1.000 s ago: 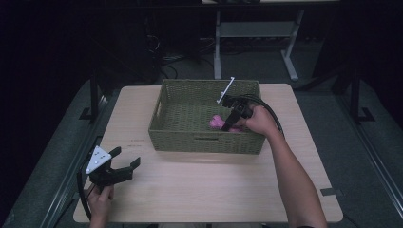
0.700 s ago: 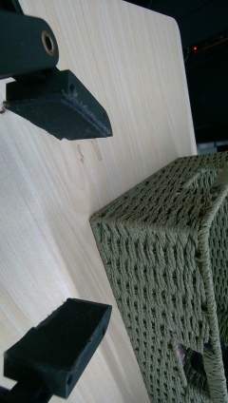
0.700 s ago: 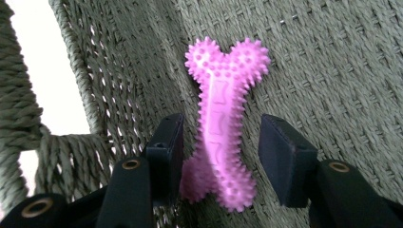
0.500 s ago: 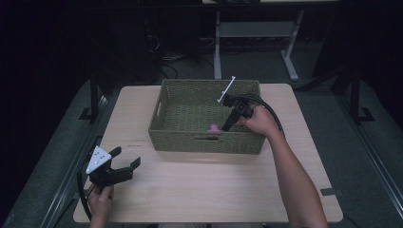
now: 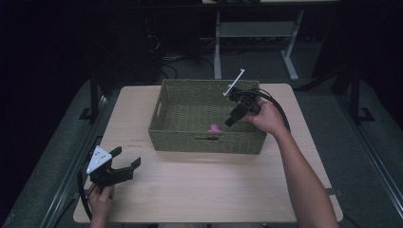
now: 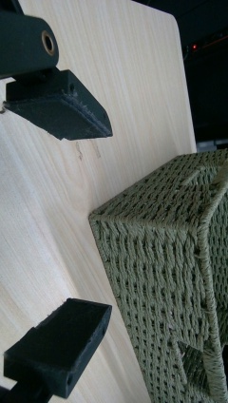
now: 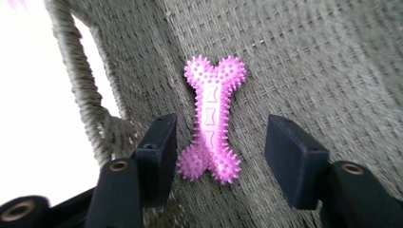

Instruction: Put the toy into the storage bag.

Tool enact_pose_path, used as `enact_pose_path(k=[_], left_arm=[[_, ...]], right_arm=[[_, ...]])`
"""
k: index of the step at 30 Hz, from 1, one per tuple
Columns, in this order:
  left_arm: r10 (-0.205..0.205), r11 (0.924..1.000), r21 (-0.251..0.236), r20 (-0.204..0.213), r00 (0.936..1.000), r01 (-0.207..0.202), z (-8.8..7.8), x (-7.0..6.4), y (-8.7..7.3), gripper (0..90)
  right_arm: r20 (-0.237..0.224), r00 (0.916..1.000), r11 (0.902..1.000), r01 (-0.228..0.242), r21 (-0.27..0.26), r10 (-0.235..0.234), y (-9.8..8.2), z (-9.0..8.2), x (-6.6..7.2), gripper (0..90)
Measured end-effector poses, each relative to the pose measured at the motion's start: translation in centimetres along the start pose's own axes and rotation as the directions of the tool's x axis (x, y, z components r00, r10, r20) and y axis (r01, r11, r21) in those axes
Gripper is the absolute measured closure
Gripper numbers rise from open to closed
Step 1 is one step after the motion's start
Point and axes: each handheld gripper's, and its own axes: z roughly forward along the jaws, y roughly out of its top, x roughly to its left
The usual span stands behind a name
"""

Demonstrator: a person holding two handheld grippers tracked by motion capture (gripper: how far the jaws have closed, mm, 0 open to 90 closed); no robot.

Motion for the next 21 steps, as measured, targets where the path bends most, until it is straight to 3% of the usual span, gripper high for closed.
enact_pose_path(k=[11, 21], left_arm=[[0.007, 1.0, 0.002, 0.001, 1.0, -0.007, 0.1, -0.2, 0.1, 13.3], [0.007, 1.0, 0.003, 0.001, 1.0, -0.007, 0.1, -0.2, 0.1, 13.3]], right_arm=[[0.024, 0.9997, 0.9968, 0.003, -0.08, -0.001, -0.9, -3.1, 1.7, 34.8], [0.032, 0.9994, 0.9955, -0.008, -0.094, 0.011, -2.6, -3.9, 2.4, 32.2]])
